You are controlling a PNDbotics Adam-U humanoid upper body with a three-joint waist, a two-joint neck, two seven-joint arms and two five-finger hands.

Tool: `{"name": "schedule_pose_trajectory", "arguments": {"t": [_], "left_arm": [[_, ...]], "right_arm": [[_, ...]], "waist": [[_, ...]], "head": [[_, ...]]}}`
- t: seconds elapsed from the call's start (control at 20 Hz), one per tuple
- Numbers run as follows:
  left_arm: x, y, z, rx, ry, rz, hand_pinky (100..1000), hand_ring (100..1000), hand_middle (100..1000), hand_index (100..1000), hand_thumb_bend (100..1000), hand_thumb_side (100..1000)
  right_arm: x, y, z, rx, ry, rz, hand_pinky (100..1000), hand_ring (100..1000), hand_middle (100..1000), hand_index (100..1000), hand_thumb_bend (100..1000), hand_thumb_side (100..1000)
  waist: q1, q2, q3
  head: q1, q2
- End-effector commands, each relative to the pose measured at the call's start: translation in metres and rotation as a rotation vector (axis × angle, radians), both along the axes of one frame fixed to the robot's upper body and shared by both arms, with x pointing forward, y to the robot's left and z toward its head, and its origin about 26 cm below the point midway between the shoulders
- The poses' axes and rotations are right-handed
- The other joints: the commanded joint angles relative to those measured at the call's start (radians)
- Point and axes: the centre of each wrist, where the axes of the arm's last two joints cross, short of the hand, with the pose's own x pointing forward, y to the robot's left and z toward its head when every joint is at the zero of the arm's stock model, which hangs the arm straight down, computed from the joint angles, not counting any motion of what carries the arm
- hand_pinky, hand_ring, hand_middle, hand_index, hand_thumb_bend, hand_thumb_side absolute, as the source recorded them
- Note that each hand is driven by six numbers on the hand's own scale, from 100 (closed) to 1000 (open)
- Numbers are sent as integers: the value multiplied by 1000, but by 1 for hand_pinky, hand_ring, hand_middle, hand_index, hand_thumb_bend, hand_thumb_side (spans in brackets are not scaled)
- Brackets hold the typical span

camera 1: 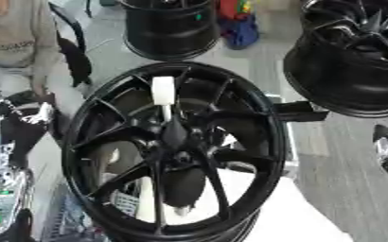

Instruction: Pull the pin out of the wheel hub.

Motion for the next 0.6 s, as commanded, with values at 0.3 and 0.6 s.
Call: {"name": "schedule_pose_trajectory", "arguments": {"t": [0.3,0.6], "left_arm": [[2,-1,8,24,-23,-21,589,571,613,694,434,242],[2,-1,9,29,-27,-24,590,571,613,694,433,243]], "right_arm": [[0,0,4,-2,-3,10,720,602,657,771,278,100],[0,0,3,-6,3,16,720,602,657,771,286,100]], "waist": [[1,-6,-3],[1,-6,-4]], "head": [[6,5],[0,5]]}}
